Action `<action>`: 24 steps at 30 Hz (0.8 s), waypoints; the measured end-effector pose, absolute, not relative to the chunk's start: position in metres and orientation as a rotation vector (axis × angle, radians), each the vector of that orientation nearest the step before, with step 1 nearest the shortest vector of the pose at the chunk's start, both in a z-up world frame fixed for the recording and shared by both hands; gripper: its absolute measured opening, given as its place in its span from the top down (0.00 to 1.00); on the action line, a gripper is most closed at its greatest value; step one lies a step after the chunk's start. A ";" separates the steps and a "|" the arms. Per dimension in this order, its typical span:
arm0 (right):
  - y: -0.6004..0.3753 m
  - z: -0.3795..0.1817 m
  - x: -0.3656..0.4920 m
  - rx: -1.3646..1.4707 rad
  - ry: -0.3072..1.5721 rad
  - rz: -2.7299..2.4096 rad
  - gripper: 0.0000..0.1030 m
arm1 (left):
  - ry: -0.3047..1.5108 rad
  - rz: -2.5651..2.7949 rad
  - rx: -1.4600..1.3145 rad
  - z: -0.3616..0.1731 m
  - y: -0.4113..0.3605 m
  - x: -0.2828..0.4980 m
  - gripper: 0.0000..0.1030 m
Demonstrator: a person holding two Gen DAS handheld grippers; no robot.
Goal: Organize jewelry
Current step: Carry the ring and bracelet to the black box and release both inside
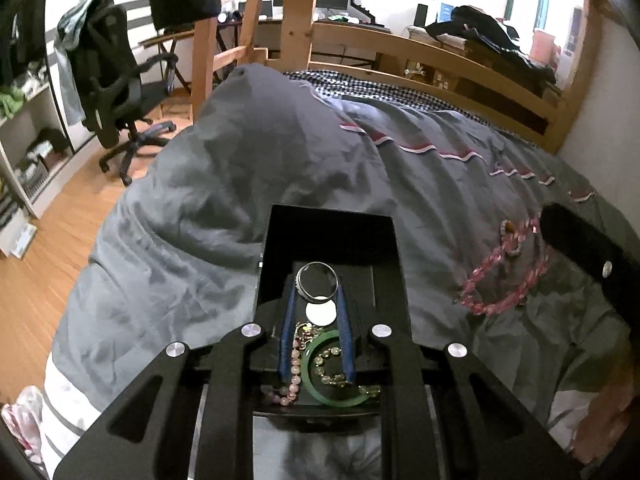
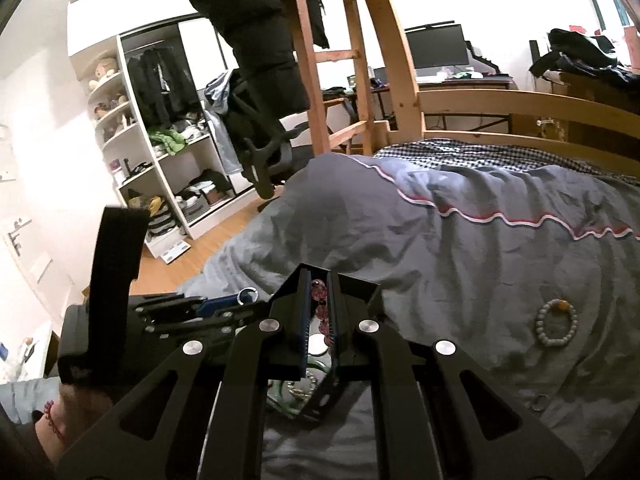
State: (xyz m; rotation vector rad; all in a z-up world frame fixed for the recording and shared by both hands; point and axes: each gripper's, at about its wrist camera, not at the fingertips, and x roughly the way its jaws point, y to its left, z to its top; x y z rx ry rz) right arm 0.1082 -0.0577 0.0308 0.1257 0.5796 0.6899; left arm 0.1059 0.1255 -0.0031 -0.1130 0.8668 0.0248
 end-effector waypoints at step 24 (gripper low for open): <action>-0.008 -0.038 0.098 0.055 0.679 0.752 0.91 | 0.954 -0.032 -0.208 -0.019 0.148 0.117 0.82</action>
